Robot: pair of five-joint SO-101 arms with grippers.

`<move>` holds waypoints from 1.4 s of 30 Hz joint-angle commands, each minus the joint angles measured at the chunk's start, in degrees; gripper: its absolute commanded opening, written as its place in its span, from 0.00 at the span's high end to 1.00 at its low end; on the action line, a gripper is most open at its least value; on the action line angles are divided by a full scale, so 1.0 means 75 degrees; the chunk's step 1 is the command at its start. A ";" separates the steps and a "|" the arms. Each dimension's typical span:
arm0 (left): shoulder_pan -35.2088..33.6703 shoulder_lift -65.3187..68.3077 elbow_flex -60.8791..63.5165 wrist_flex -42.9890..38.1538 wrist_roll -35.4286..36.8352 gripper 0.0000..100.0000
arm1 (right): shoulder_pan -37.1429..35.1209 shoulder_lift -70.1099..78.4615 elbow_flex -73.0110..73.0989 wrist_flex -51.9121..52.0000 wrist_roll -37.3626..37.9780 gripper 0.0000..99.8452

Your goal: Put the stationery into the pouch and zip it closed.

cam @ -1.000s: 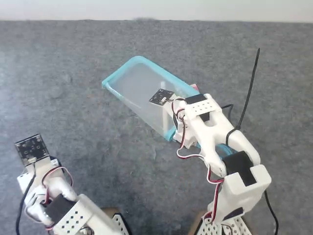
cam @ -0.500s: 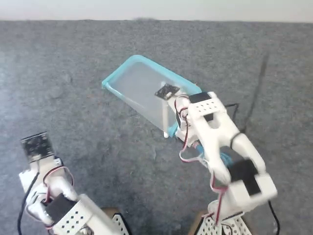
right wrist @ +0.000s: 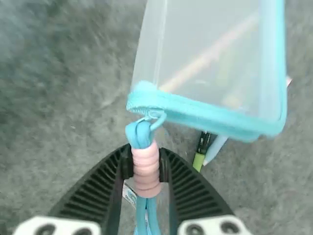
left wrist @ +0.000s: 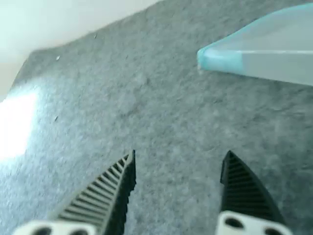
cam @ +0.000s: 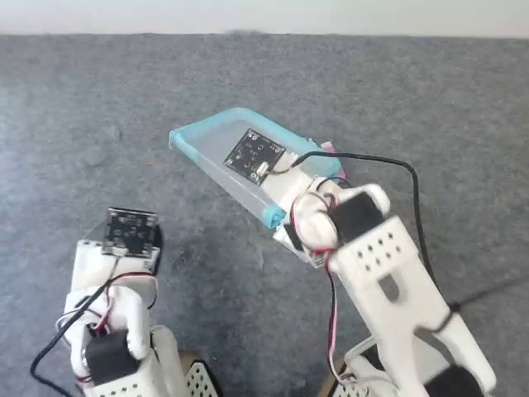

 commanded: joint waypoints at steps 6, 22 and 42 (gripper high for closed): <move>0.2719 -0.0082 -0.1026 0.0023 0.0949 0.66 | -0.0662 -0.0721 -0.0375 0.0006 -0.0539 0.99; 0.4196 -0.0082 -0.0674 -0.0234 0.1629 0.66 | -0.1131 -0.0334 -0.0633 -0.0299 -0.0891 0.99; 0.3376 -0.0094 0.0322 -0.1254 0.1594 0.68 | -0.1178 -0.0334 -0.0750 -0.0299 -0.0914 0.99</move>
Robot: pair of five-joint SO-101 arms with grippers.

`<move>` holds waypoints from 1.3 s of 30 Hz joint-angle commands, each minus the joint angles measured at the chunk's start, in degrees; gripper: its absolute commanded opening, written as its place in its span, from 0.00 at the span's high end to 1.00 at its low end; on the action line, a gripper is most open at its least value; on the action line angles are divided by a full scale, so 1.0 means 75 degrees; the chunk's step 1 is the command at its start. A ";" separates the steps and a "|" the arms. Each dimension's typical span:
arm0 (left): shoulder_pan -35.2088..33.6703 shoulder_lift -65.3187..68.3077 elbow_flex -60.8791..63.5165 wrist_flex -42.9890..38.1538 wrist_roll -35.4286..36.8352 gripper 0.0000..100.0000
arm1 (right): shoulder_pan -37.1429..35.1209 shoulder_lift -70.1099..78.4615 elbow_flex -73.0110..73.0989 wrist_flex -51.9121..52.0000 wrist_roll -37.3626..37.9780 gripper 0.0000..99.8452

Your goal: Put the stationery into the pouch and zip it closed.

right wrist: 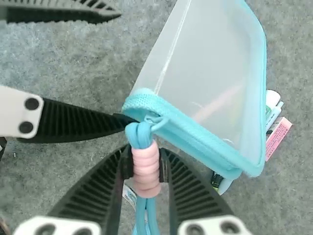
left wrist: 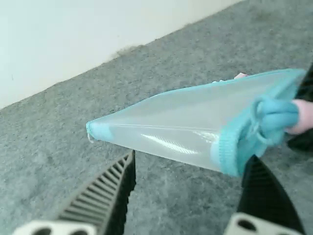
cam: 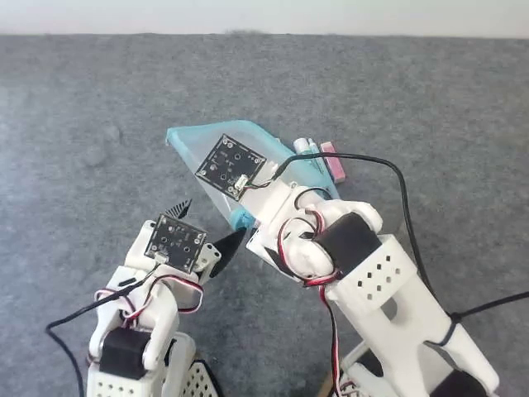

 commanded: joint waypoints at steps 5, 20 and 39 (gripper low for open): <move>-0.0082 -0.0094 -0.0064 -0.0258 0.0117 0.68 | -0.0416 -0.0135 -0.0070 -0.0170 -0.0070 0.99; -0.0094 -0.0105 -0.0381 -0.0035 0.0234 0.71 | -0.0709 -0.0053 0.0422 -0.0334 -0.0023 0.99; -0.0094 -0.0105 -0.0522 0.0188 0.0387 0.71 | 0.0170 -0.0053 0.0621 -0.0803 -0.0082 0.99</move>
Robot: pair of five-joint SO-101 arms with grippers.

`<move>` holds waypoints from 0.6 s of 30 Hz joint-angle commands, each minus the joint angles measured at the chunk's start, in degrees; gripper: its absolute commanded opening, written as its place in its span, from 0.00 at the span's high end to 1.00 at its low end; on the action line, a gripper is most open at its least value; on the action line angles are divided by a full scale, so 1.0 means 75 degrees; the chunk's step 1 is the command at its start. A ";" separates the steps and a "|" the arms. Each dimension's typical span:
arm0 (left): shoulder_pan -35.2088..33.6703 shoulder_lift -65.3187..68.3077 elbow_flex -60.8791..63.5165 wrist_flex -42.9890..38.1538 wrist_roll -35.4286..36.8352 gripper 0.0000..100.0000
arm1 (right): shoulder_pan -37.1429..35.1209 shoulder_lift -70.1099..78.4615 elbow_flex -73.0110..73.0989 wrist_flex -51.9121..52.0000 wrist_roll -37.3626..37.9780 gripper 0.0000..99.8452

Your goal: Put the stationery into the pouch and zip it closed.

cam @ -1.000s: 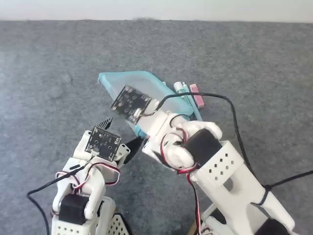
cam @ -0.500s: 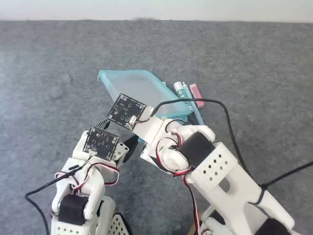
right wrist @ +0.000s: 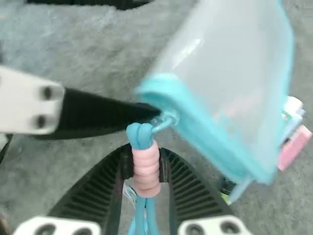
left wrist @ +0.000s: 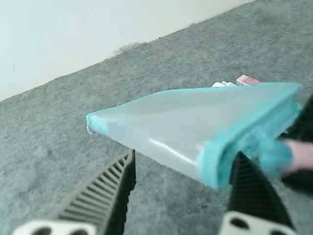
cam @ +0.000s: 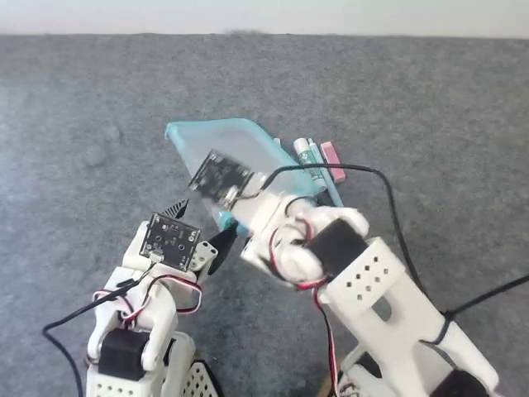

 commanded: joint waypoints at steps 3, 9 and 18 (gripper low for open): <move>-0.0023 -0.0105 -0.0428 0.0070 0.0117 0.71 | 0.0334 -0.0053 -0.0082 -0.0240 -0.0082 0.99; -0.0070 -0.0105 -0.0416 0.0059 0.0117 0.71 | 0.0334 -0.0135 -0.0059 -0.0147 -0.0082 0.99; -0.0082 -0.0105 0.0170 -0.0305 0.0094 0.75 | 0.0346 -0.0229 -0.0152 0.0041 -0.0070 0.99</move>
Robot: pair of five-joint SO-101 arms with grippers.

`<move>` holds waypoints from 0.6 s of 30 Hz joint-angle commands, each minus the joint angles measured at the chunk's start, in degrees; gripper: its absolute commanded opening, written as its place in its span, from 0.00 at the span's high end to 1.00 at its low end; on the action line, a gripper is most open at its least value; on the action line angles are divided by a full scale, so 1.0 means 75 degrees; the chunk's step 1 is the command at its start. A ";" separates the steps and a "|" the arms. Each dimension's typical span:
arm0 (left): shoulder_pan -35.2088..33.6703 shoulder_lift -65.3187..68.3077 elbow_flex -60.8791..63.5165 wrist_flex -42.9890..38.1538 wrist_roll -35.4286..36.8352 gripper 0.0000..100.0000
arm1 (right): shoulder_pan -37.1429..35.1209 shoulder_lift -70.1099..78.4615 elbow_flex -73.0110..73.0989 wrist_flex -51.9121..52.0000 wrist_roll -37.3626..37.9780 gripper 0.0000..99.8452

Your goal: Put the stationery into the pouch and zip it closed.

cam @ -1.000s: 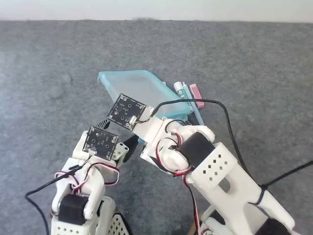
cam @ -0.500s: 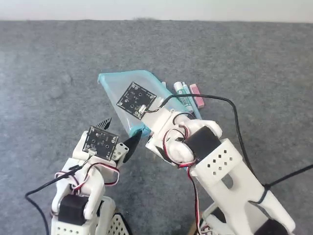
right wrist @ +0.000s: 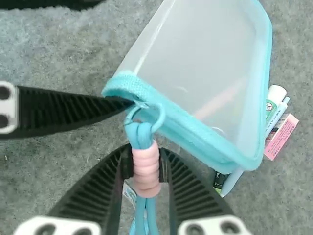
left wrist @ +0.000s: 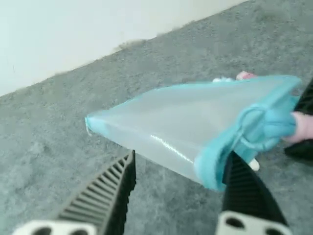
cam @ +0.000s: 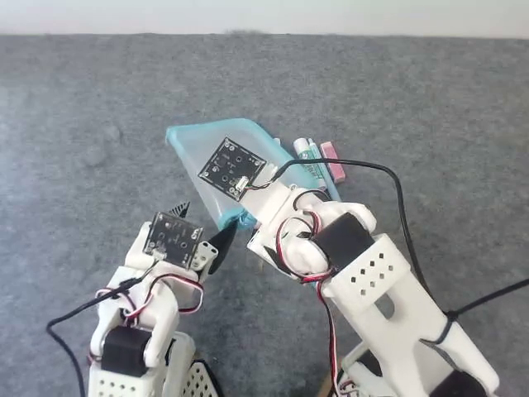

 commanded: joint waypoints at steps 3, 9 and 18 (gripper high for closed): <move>-0.0082 -0.0117 -0.0064 -0.0270 0.0094 0.75 | 0.0135 -0.0533 -0.0152 0.0064 -0.0035 0.99; -0.0082 -0.0117 -0.0064 -0.0305 -0.0023 0.81 | 0.0100 -0.0779 -0.0129 0.0475 0.0152 0.99; -0.0023 -0.0129 -0.0053 -0.0305 -0.0305 0.84 | -0.0158 -0.0838 0.0363 0.0451 0.0199 0.99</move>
